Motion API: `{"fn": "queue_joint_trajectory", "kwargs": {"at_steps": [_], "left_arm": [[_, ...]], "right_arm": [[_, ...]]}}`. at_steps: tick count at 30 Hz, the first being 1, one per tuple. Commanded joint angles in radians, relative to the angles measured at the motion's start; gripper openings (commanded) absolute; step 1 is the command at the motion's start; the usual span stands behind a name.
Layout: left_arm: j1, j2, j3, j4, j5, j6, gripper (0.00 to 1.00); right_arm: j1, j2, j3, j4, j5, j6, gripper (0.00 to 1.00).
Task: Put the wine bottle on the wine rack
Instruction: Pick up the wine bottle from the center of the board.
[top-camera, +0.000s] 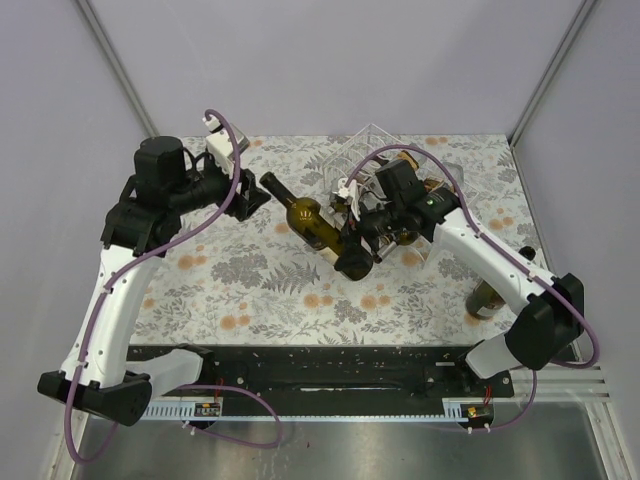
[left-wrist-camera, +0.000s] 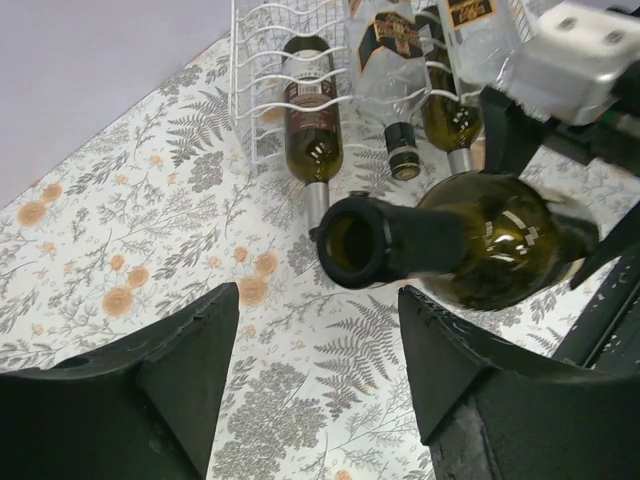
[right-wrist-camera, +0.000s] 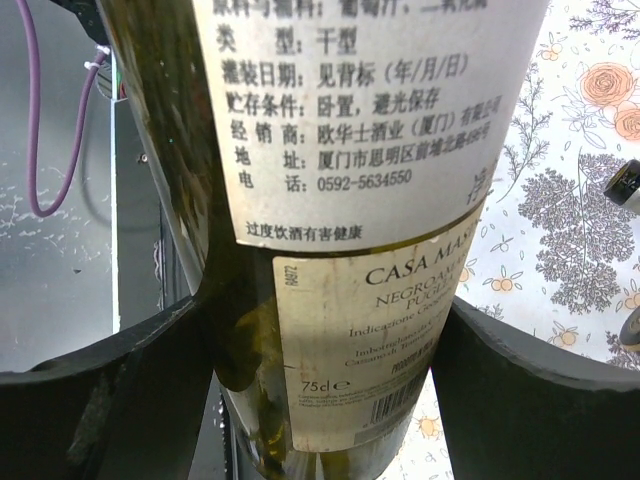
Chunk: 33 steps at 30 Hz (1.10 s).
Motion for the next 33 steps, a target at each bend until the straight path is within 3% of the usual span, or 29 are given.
{"fn": "queue_joint_trajectory", "kwargs": {"at_steps": [1, 7, 15, 22, 33], "left_arm": [[0.003, -0.018, -0.015, 0.022, -0.032, 0.087, 0.71], [0.005, -0.05, 0.005, -0.011, -0.035, 0.212, 0.81], [-0.018, -0.121, 0.108, -0.21, -0.001, 0.564, 0.91], [-0.185, -0.069, 0.211, -0.356, -0.055, 0.827, 0.97], [-0.363, 0.033, 0.189, -0.437, -0.154, 1.101, 0.96]], "right_arm": [[0.001, -0.086, 0.073, -0.007, -0.032, -0.031, 0.0], [0.001, -0.075, 0.09, -0.083, 0.001, -0.069, 0.0], [0.004, -0.044, 0.102, -0.163, -0.009, -0.082, 0.0], [0.03, 0.006, 0.143, -0.231, -0.018, -0.077, 0.0], [0.047, 0.018, 0.188, -0.272, -0.038, -0.045, 0.0]]}}
